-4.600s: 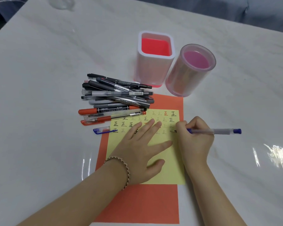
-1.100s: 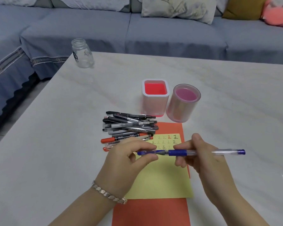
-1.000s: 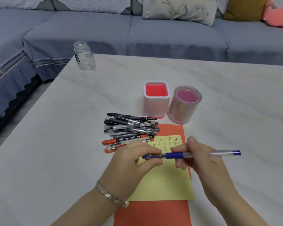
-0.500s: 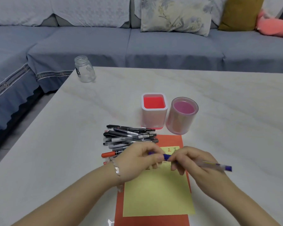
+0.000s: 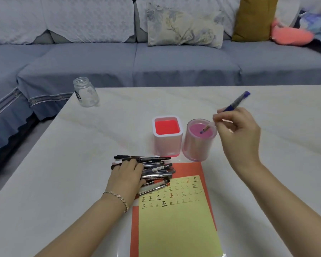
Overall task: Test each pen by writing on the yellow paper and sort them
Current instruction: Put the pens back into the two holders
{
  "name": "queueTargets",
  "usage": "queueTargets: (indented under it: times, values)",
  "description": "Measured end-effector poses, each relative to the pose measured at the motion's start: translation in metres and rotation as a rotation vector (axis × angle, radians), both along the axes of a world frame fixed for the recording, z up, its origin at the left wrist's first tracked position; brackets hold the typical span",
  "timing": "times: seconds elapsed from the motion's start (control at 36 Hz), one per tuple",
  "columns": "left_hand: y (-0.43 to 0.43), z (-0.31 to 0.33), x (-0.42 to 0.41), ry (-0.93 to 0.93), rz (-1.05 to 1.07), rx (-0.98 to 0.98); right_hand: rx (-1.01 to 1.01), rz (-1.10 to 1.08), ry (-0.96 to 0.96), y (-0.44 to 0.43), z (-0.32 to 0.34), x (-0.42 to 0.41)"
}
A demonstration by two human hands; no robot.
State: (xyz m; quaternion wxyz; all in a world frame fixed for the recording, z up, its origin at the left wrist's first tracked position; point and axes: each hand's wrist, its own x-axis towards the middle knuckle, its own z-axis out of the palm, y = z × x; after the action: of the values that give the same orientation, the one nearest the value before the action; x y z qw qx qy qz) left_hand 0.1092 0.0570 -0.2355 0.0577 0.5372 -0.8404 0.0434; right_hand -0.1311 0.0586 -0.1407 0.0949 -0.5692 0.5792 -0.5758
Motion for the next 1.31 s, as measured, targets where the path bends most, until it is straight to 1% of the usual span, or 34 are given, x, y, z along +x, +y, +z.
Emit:
queueTargets:
  times: [0.11,0.19,0.25,0.31,0.36,0.42,0.47,0.5,0.56,0.61,0.64,0.69,0.72,0.81,0.83,0.89,0.92,0.97,1.0,1.06,1.11,1.17,1.22,1.31]
  values:
    - [-0.002,-0.003,0.001,-0.049,-0.049,0.037,0.228,0.005,0.098,-0.020,-0.019,0.006]
    - [-0.003,-0.003,0.001,-0.071,-0.113,0.008,0.351,0.012,0.165,-0.017,-0.030,0.008]
    - [-0.002,0.000,0.004,-0.059,-0.136,0.016,0.379,0.013,0.209,-0.011,-0.032,0.007]
    - [0.000,0.003,0.006,-0.001,-0.144,0.018,0.392,0.009,0.221,-0.003,-0.031,0.006]
    - [0.006,0.016,0.005,0.049,-0.141,0.050,0.346,-0.005,0.233,0.006,-0.026,0.007]
    - [0.010,0.029,0.001,0.131,-0.095,0.127,0.160,0.003,0.345,0.016,-0.020,0.012]
    - [0.013,0.043,-0.001,0.245,-0.110,0.249,0.003,0.153,0.478,0.023,-0.017,0.019]
    - [0.015,0.052,-0.003,0.336,-0.108,0.307,-0.014,0.267,0.541,0.026,-0.016,0.024]
    - [0.018,0.070,-0.008,0.499,-0.098,0.384,0.030,0.457,0.673,0.031,-0.016,0.037]
    - [0.019,0.085,-0.011,0.667,-0.082,0.459,0.114,0.555,0.766,0.034,-0.018,0.047]
    - [0.021,0.092,-0.013,0.763,-0.062,0.485,0.155,0.578,0.772,0.034,-0.020,0.050]
    - [0.024,0.102,-0.015,0.918,-0.008,0.497,0.213,0.599,0.706,0.034,-0.021,0.052]
    - [0.024,0.105,-0.015,0.985,0.021,0.481,0.224,0.604,0.642,0.034,-0.021,0.052]
    - [0.026,0.111,-0.020,1.178,0.118,0.433,0.254,0.603,0.346,0.039,-0.018,0.052]
    - [0.027,0.112,-0.022,1.249,0.143,0.437,0.267,0.596,0.248,0.041,-0.017,0.053]
    - [0.029,0.111,-0.028,1.372,0.184,0.485,0.282,0.569,0.110,0.045,-0.017,0.054]
    - [0.031,0.110,-0.031,1.421,0.193,0.511,0.283,0.545,0.071,0.046,-0.017,0.054]
    - [0.031,0.109,-0.037,1.487,0.212,0.505,0.259,0.461,0.074,0.045,-0.017,0.050]
    - [0.030,0.109,-0.039,1.504,0.224,0.459,0.240,0.401,0.093,0.043,-0.016,0.047]
    - [0.023,0.111,-0.042,1.506,0.233,0.295,0.214,0.295,0.096,0.037,-0.009,0.035]
    - [0.014,0.116,-0.044,1.469,0.190,0.121,0.171,0.218,0.075,0.030,0.003,0.021]
    - [0.004,0.123,-0.047,1.421,0.118,0.006,0.139,0.158,0.023,0.022,0.015,0.009]
    - [-0.007,0.126,-0.051,1.358,0.061,-0.053,0.141,0.120,-0.030,0.015,0.022,-0.002]
    - [-0.028,0.118,-0.058,1.247,0.050,-0.021,0.197,0.071,0.034,0.006,0.025,-0.011]
